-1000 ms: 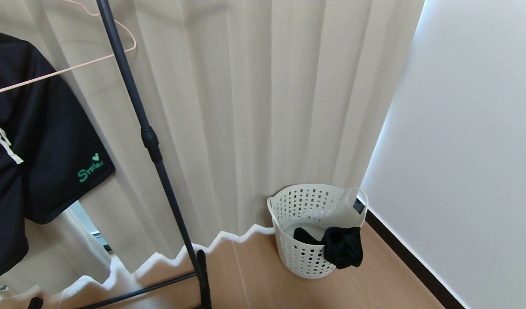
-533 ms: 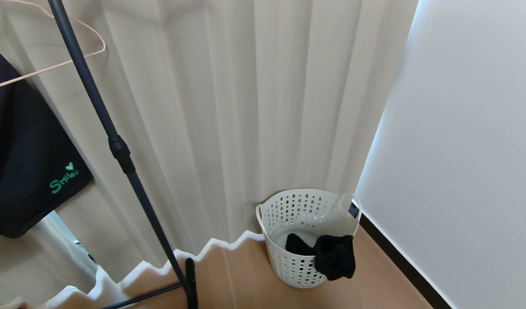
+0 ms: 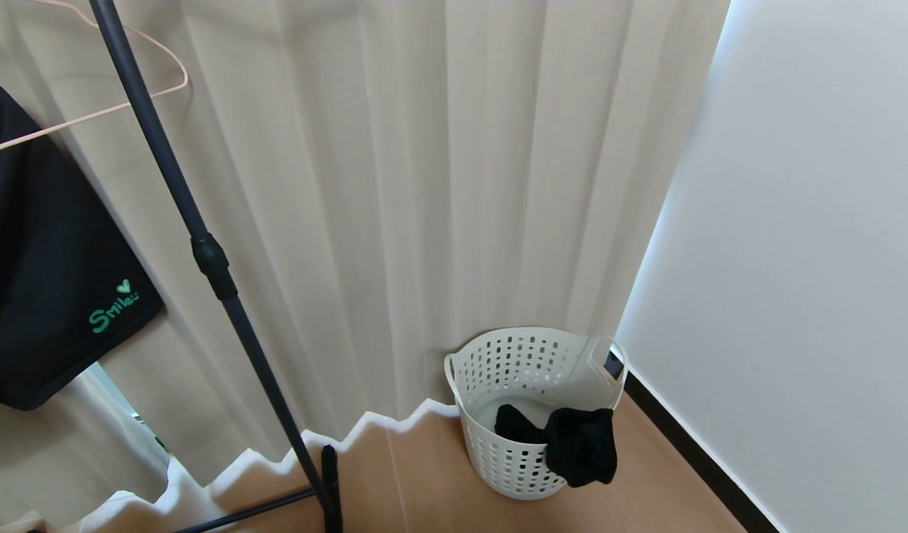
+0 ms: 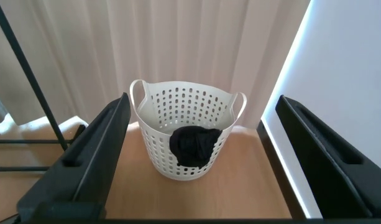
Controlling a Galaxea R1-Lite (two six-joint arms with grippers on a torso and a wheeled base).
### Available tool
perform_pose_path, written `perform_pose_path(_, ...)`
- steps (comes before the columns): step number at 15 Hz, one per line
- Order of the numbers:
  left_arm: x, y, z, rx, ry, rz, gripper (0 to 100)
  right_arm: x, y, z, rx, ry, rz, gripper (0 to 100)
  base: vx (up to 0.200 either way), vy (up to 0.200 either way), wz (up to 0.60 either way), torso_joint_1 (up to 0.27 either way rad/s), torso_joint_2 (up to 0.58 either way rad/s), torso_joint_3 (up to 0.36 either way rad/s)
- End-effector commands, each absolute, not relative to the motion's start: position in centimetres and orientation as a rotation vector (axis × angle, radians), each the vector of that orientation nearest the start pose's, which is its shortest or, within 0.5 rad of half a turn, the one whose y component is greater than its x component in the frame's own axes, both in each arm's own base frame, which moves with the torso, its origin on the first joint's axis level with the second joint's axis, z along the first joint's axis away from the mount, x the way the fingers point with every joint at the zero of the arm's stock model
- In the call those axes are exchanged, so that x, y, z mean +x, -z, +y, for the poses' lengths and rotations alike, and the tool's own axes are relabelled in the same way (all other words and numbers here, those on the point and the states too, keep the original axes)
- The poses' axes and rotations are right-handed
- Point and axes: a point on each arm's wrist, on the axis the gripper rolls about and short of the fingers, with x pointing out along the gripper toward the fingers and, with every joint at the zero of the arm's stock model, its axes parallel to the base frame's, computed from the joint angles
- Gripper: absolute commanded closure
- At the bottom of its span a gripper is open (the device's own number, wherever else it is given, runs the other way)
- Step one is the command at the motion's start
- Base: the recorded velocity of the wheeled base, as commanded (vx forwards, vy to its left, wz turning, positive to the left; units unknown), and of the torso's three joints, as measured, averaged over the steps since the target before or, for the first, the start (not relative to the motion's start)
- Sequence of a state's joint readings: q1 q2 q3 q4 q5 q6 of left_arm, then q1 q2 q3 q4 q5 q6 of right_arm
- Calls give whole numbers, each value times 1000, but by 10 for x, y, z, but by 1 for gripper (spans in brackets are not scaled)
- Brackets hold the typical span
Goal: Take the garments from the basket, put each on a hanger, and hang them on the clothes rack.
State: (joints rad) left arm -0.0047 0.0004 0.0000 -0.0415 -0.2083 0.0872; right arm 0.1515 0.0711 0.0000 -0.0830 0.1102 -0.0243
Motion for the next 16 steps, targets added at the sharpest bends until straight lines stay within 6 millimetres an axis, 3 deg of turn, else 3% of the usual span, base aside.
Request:
perform_pose_path(1,-23,-80,-5,91,211,-51,0,-17,-86,0,-24,-262,-12,0,0,0,0,0,0,0)
perform_pose_path(9,-23,-80,-5,91,211,-52,0,-17,-86,0,-26,-261,-11,0,0,0,-75,4,1,-7)
perform_pose_path(16,-23,-80,-5,90,210,-50,0,-17,-86,0,-29,-261,-13,0,0,0,0,0,4,-172)
